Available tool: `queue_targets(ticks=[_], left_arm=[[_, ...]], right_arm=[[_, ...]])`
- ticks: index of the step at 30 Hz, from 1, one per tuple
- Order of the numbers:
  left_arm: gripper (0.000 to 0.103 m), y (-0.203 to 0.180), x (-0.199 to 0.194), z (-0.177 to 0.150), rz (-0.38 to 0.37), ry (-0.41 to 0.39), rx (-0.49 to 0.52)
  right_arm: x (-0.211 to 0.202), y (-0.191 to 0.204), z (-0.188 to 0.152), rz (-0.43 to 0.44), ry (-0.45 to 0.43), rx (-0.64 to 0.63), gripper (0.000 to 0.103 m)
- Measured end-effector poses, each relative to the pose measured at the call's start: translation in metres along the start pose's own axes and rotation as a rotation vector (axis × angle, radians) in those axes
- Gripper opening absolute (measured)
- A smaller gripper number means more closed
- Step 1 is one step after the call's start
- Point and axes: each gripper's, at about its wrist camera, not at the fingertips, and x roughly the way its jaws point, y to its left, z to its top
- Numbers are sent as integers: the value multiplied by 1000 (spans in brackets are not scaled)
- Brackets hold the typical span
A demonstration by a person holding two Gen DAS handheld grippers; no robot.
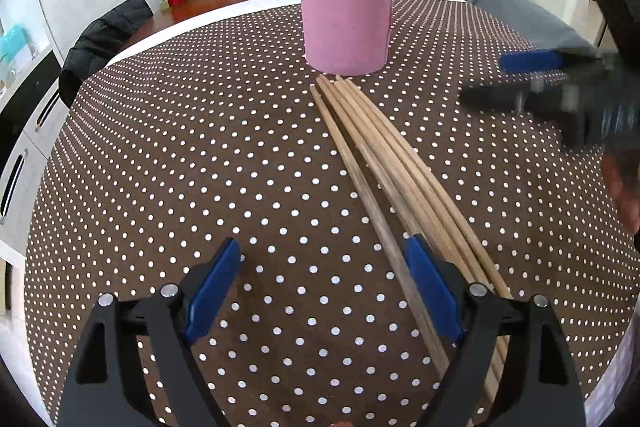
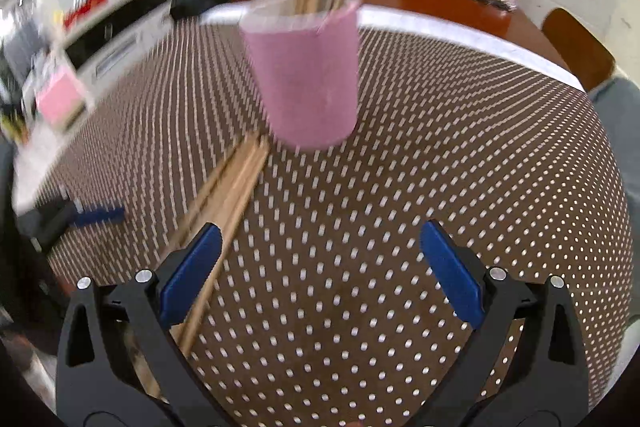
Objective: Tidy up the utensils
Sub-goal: 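Withdraw both tools from the cup and lower them toward the remaining chopsticks, then close the left tool on one chopstick while the right tool grasps another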
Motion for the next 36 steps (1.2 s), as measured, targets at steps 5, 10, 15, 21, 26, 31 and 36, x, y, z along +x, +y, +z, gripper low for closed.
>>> queue_targets(ticks=[5, 10, 15, 21, 26, 31, 36], left_arm=[[84, 7, -3, -6, 15, -22, -12], [84, 11, -6, -8, 25, -33, -23], [84, 14, -7, -7, 29, -33, -30], [84, 17, -8, -6, 31, -33, -39], [84, 18, -8, -6, 33, -33, -40], [84, 20, -8, -4, 56, -36, -45], [84, 26, -9, -3, 85, -39, -53]], right_arm=[[18, 18, -11, -11, 92, -83, 97], [28, 32, -17, -19, 126, -129, 97], [29, 36, -19, -11, 123, -119, 97], [28, 36, -17, 15, 125, -115, 97], [29, 41, -19, 13, 132, -105, 97], [28, 43, -20, 8, 127, -87, 97], [33, 51, -20, -4, 145, -119, 97]])
